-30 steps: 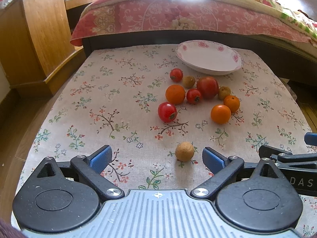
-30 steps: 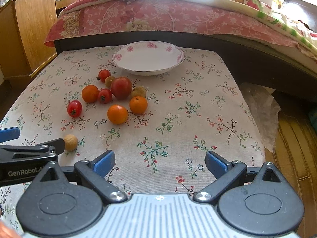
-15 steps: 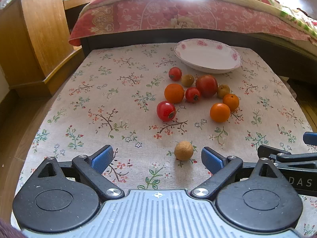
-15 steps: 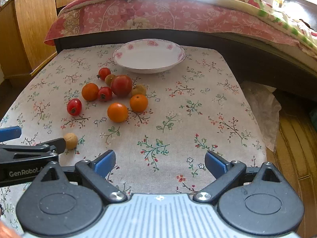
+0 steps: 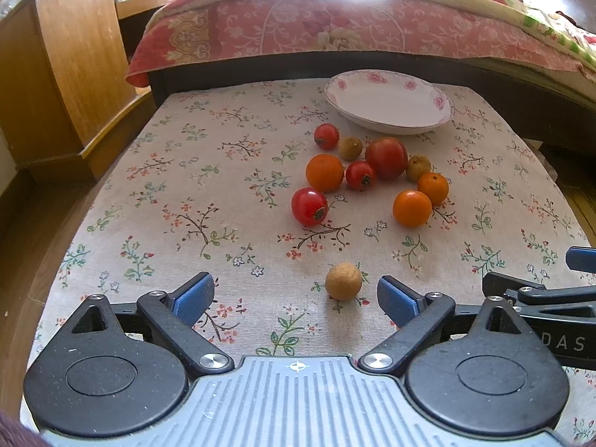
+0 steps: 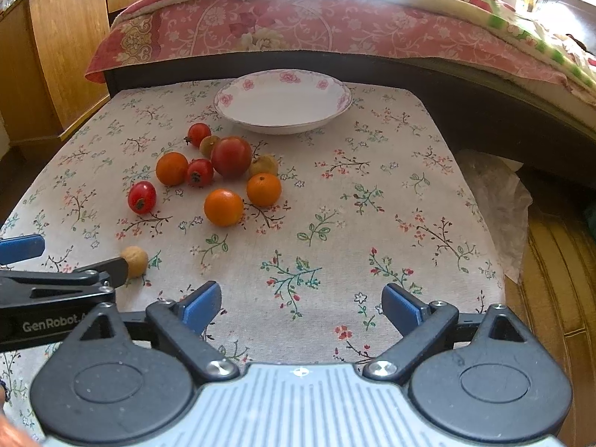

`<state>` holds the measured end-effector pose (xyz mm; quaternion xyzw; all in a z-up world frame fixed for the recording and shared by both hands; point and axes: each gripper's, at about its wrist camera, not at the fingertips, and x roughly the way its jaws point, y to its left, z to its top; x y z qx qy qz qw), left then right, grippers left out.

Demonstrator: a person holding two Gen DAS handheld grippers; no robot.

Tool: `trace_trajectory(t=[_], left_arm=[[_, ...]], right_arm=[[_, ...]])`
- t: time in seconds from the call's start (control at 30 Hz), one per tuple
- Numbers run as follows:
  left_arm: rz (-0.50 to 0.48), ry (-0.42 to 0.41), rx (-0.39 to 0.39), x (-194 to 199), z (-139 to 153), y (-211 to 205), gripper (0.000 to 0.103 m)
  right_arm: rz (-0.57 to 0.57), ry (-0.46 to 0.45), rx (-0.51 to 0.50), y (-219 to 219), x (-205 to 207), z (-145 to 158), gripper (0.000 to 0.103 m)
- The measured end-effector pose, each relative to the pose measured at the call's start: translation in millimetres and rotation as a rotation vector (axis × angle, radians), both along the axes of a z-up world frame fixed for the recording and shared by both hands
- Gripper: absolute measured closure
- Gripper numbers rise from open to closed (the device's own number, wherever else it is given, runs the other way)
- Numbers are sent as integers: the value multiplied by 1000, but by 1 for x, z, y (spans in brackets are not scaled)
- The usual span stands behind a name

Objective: Organize fruits
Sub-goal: 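Move left gripper toward the small brown fruit while right gripper approaches an orange tangerine, then close left gripper on the brown fruit while right gripper closes on the tangerine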

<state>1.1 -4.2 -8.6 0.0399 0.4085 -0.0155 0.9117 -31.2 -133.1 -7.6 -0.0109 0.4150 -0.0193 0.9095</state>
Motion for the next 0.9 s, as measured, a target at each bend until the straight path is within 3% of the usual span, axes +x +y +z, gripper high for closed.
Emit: trace_trajectory(t=[0.43,0.67,0.9], left_arm=[[-38,-18,24,2,-6,-4,6],[-52,-7,-13,10,-14,-3,9],[-80,15,8,16,-23,-12,24]], right_arm=[[14,23,6,-1,4,-6,11],[26,37,26,-2,8,-8,12],[42,38,29,-3,13,-9,13]])
